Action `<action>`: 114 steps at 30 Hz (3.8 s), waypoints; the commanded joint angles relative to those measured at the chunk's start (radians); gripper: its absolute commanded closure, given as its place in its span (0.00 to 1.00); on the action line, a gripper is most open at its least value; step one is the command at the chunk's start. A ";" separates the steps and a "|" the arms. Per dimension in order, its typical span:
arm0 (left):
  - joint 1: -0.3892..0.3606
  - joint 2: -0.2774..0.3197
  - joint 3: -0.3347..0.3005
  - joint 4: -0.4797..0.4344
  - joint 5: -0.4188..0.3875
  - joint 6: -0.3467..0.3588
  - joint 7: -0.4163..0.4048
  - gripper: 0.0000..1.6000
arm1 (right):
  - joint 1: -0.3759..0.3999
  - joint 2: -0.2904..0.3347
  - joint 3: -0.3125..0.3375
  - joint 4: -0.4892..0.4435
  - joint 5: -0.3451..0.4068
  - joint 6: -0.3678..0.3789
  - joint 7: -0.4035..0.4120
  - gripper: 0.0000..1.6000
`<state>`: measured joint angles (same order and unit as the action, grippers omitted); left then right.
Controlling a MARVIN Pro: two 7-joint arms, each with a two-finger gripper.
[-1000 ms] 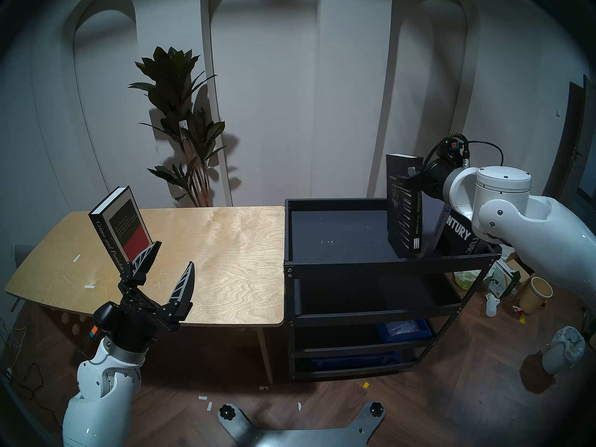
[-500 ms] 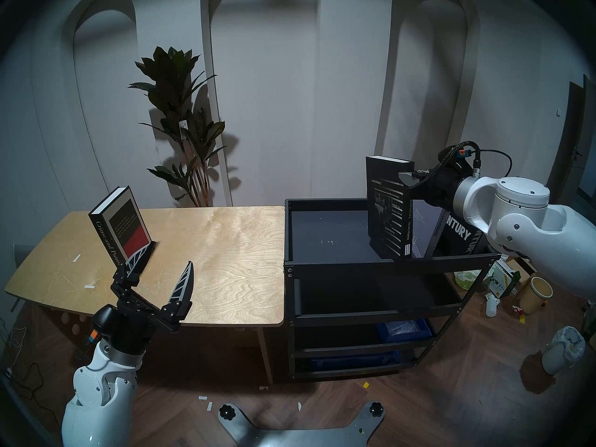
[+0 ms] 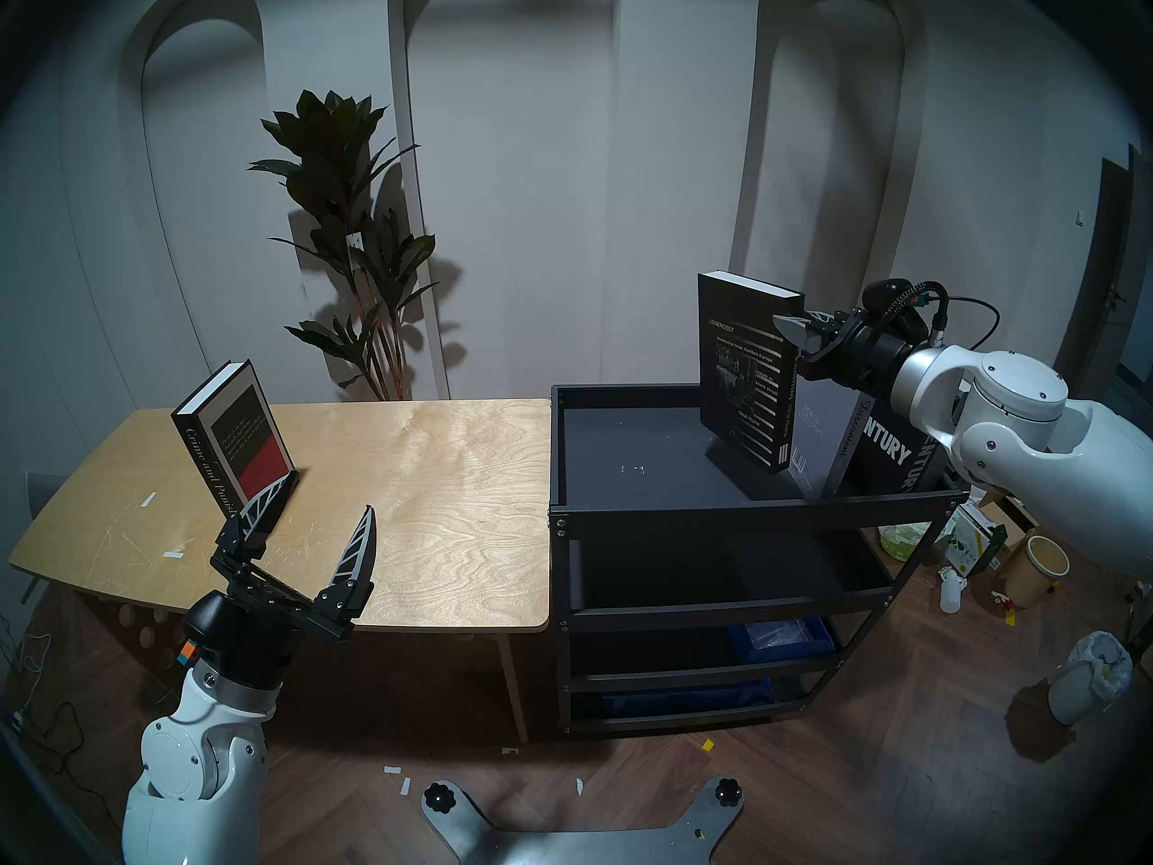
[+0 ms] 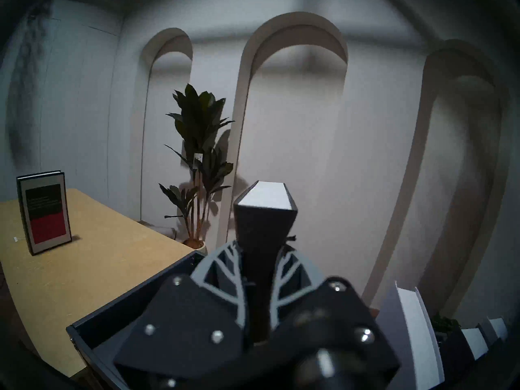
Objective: Move the books from the display table onto the shelf, standing them upright with spines facing out and tallest at one end
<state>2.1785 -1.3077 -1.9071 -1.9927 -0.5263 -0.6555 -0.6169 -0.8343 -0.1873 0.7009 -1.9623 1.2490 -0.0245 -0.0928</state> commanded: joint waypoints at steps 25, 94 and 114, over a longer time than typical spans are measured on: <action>-0.013 0.019 -0.025 0.015 -0.021 0.007 -0.017 0.00 | -0.075 -0.016 -0.039 0.024 -0.016 -0.177 -0.169 1.00; -0.109 0.060 0.028 0.086 -0.001 0.026 -0.005 0.00 | -0.090 -0.075 -0.071 0.061 -0.041 -0.211 -0.234 0.00; -0.112 0.075 0.013 0.094 0.009 0.028 -0.002 0.00 | -0.034 -0.039 -0.001 -0.029 -0.046 -0.272 -0.289 0.00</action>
<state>2.0756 -1.2449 -1.8773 -1.8894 -0.5256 -0.6267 -0.6198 -0.9191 -0.2623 0.6355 -1.9252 1.1926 -0.2495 -0.3636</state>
